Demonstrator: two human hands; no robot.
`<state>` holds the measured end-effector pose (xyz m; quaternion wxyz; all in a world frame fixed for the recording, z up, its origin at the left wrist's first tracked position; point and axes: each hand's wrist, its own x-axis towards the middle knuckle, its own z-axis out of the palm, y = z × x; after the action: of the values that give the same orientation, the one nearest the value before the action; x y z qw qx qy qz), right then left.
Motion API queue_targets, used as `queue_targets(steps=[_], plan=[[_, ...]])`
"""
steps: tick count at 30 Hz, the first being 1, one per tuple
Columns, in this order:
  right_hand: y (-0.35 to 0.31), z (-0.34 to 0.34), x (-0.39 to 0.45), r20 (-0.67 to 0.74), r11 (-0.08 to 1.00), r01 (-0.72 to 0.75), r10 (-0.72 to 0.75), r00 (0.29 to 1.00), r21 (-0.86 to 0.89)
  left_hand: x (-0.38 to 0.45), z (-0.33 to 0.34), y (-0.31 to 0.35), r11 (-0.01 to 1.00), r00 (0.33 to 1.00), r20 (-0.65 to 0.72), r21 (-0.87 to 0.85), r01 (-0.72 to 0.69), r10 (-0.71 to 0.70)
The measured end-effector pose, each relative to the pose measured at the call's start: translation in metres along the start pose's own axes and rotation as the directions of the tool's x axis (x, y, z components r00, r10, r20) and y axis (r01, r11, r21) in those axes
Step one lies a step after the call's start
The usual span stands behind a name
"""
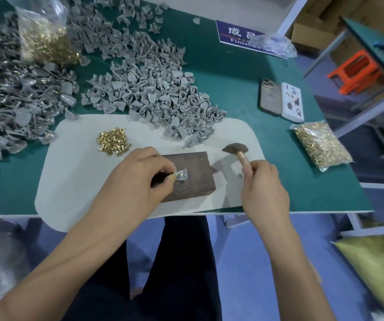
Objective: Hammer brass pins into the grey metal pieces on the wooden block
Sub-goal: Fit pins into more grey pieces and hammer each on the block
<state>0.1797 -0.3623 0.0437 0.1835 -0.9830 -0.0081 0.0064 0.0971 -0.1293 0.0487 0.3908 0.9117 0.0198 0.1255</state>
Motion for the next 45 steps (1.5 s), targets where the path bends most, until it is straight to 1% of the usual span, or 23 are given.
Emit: queue_targets(steps=[3, 5, 7, 11, 12, 14, 17, 19, 21, 22, 24, 26, 27, 30, 31, 33, 35, 36, 38, 40, 42, 44, 45], plan=[[-0.012, -0.024, -0.011, 0.004, 0.926, 0.087, -0.095, 0.995, 0.368, 0.0, 0.004, -0.003, 1.0, 1.0, -0.025, -0.009, 0.015, -0.015], [-0.023, -0.038, -0.025, 0.005, 0.864, 0.228, -0.257, 0.966, 0.448, 0.001, 0.005, -0.003, 1.0, 0.999, -0.03, -0.001, 0.013, -0.013], [-0.03, -0.042, -0.037, 0.06, 0.84, 0.308, -0.371, 0.927, 0.446, 0.003, 0.005, -0.002, 1.0, 1.0, -0.027, 0.008, -0.003, 0.004], [-0.037, -0.033, -0.049, 0.188, 0.888, 0.298, -0.379, 0.906, 0.35, 0.004, 0.004, -0.003, 1.0, 0.999, -0.028, 0.013, -0.015, 0.016], [-0.038, -0.033, -0.05, 0.181, 0.895, 0.306, -0.377, 0.908, 0.325, 0.004, 0.003, -0.002, 1.0, 0.999, -0.027, 0.013, -0.019, 0.019], [-0.039, -0.038, -0.05, 0.1, 0.889, 0.334, -0.381, 0.919, 0.312, 0.005, 0.003, -0.003, 0.999, 0.999, -0.022, 0.012, -0.031, 0.031], [-0.043, -0.041, -0.053, -0.026, 0.862, 0.354, -0.37, 0.929, 0.362, 0.005, 0.001, -0.004, 0.999, 0.999, -0.006, 0.008, -0.036, 0.036], [-0.048, -0.037, -0.057, 0.033, 0.888, 0.329, -0.357, 0.933, 0.322, 0.006, 0.001, -0.005, 0.999, 0.999, 0.0, 0.024, -0.04, 0.04], [-0.049, -0.035, -0.059, 0.136, 0.926, 0.316, -0.347, 0.928, 0.206, 0.007, 0.0, -0.004, 0.998, 0.999, 0.006, 0.035, -0.048, 0.048], [-0.048, -0.037, -0.058, 0.134, 0.93, 0.331, -0.353, 0.926, 0.159, 0.007, 0.0, -0.004, 0.998, 0.999, 0.006, 0.04, -0.053, 0.053], [-0.047, -0.045, -0.056, 0.031, 0.925, 0.336, -0.347, 0.937, 0.178, 0.007, 0.0, -0.005, 0.997, 0.998, 0.007, 0.046, -0.06, 0.06], [-0.048, -0.048, -0.057, -0.07, 0.893, 0.342, -0.337, 0.939, 0.293, 0.007, 0.0, -0.005, 0.997, 0.998, 0.007, 0.044, -0.059, 0.058], [-0.051, -0.046, -0.059, -0.064, 0.888, 0.342, -0.339, 0.939, 0.307, 0.007, 0.0, -0.005, 0.997, 0.998, 0.004, 0.043, -0.057, 0.057], [-0.053, -0.033, -0.065, 0.131, 0.935, 0.293, -0.322, 0.938, 0.199, 0.007, 0.0, -0.004, 0.997, 0.998, -0.004, 0.052, -0.064, 0.065], [-0.05, -0.034, -0.063, 0.149, 0.941, 0.294, -0.319, 0.936, 0.164, 0.007, -0.001, -0.003, 0.996, 0.998, -0.002, 0.056, -0.066, 0.067], [-0.047, -0.04, -0.059, 0.058, 0.935, 0.318, -0.33, 0.942, 0.154, 0.008, -0.002, -0.003, 0.996, 0.998, 0.005, 0.062, -0.065, 0.065], [-0.047, -0.044, -0.059, -0.091, 0.904, 0.331, -0.318, 0.944, 0.27, 0.008, -0.002, -0.002, 0.995, 0.998, 0.015, 0.067, -0.068, 0.067], [-0.049, -0.042, -0.061, -0.125, 0.887, 0.345, -0.321, 0.939, 0.308, 0.008, -0.002, -0.003, 0.995, 0.998, 0.012, 0.073, -0.067, 0.066], [-0.055, -0.033, -0.067, -0.045, 0.903, 0.335, -0.335, 0.941, 0.269, 0.008, -0.002, -0.003, 0.995, 0.998, 0.012, 0.073, -0.063, 0.062], [-0.052, -0.028, -0.071, 0.062, 0.934, 0.326, -0.337, 0.939, 0.144, 0.008, -0.002, -0.002, 0.996, 0.998, 0.018, 0.063, -0.067, 0.066], [-0.046, -0.031, -0.065, -0.001, 0.935, 0.336, -0.338, 0.941, 0.109, 0.009, -0.003, -0.002, 0.996, 0.998, 0.021, 0.069, -0.064, 0.062], [-0.046, -0.035, -0.063, -0.124, 0.909, 0.339, -0.318, 0.94, 0.243, 0.009, -0.003, -0.002, 0.995, 0.998, 0.025, 0.076, -0.065, 0.063], [-0.05, -0.034, -0.064, -0.153, 0.889, 0.351, -0.319, 0.935, 0.294, 0.009, -0.003, -0.002, 0.995, 0.998, 0.022, 0.077, -0.064, 0.062]])
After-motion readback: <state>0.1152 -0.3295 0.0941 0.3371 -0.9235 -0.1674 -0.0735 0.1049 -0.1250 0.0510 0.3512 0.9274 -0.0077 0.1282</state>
